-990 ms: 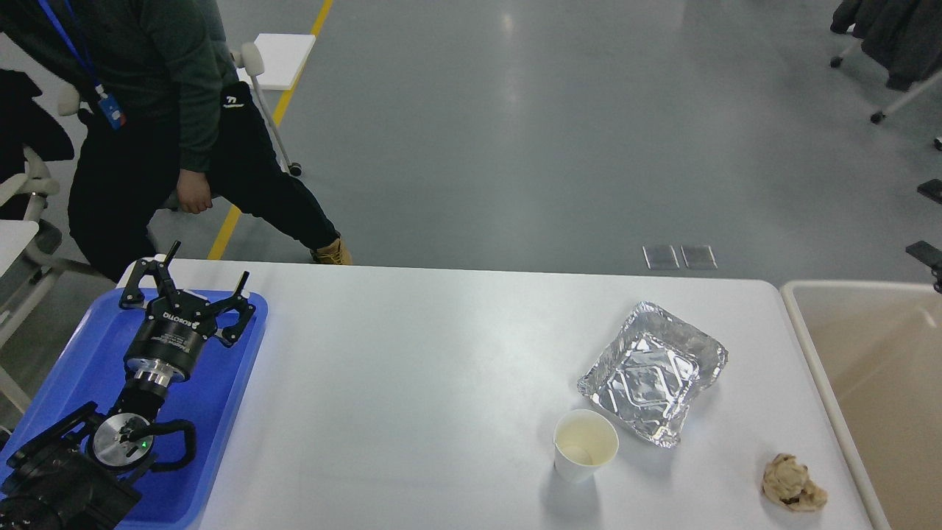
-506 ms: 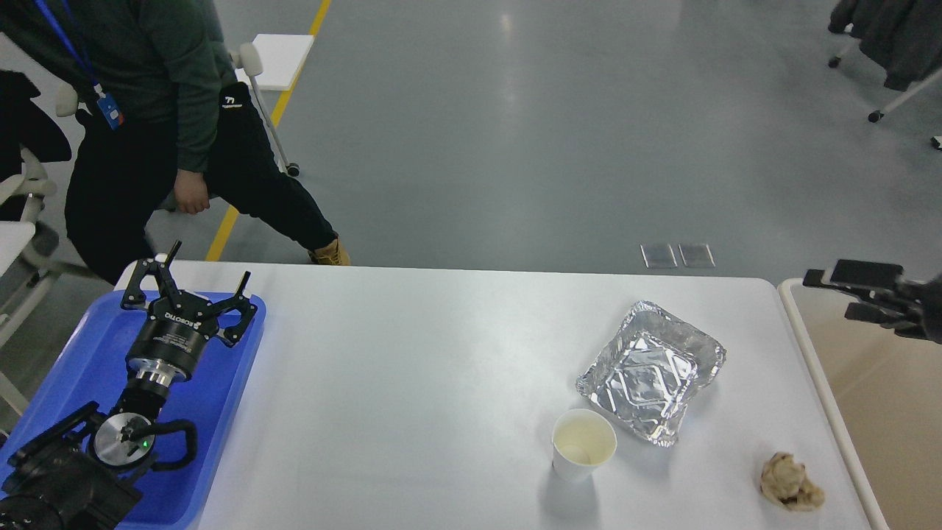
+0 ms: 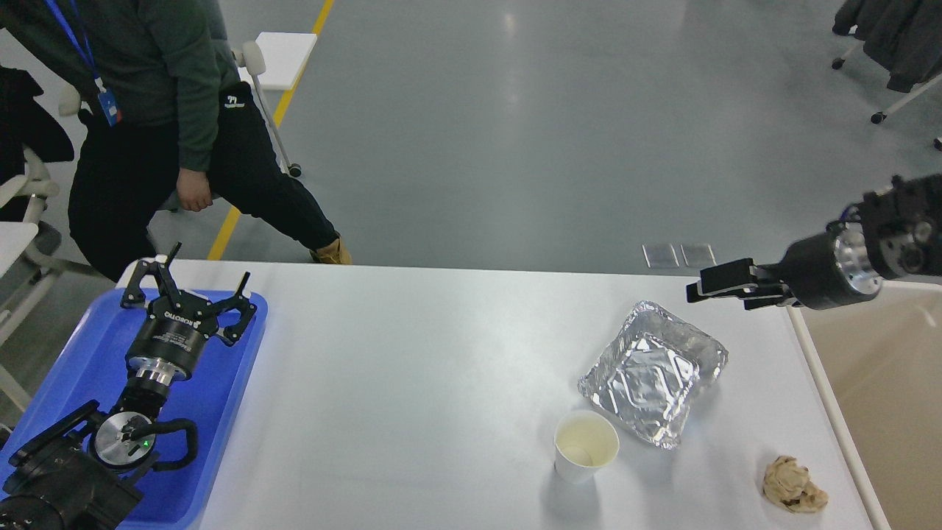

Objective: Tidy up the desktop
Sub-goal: 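Reach the right gripper over the foil tray toward the white paper cup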

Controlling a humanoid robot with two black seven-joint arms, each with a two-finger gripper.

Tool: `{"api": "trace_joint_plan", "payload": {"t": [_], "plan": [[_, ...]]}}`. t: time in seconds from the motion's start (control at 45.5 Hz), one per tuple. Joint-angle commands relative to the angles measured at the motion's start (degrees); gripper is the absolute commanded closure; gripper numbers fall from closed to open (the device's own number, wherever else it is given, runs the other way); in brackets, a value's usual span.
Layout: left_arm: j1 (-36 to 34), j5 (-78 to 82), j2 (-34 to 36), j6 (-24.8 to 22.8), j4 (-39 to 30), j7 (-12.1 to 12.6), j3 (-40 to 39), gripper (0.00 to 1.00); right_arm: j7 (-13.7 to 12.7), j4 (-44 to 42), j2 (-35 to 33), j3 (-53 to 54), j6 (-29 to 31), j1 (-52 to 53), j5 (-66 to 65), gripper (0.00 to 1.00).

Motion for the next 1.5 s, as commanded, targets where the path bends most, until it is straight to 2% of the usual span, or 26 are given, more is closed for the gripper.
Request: {"api": "trace_joint_plan", "payload": {"t": [0.0, 0.33, 0.484, 0.858, 1.1, 1.474], "plan": [[0.04, 0.00, 0.08, 0.00, 0.08, -0.02, 0.00, 0.01, -0.17, 10.45, 8.53, -6.01, 0.19, 7.49, 9.34, 0.00], [0.04, 0.00, -0.01, 0.00, -0.01, -0.02, 0.00, 0.01, -0.17, 17.23, 12.75, -9.00, -1.56, 10.39, 24.46, 0.00], [0.04, 0.00, 0.08, 0.00, -0.01, -0.02, 0.00, 0.01, -0.17, 19.16, 17.14, -10.85, -5.60, 9.52, 29.91, 0.00], [0.04, 0.00, 0.08, 0.00, 0.08, -0.02, 0.00, 0.01, -0.26, 19.34, 25.67, -9.36, -14.66, 0.64, 30.36, 0.00], [0.04, 0.00, 0.08, 0.00, 0.08, -0.02, 0.00, 0.01, -0.26, 18.20, 28.22, -8.12, -18.70, -5.16, 30.09, 0.01], [0.04, 0.00, 0.08, 0.00, -0.01, -0.02, 0.00, 0.01, -0.17, 15.65, 28.66, -7.60, -24.94, -13.77, 29.92, 0.00]]}}
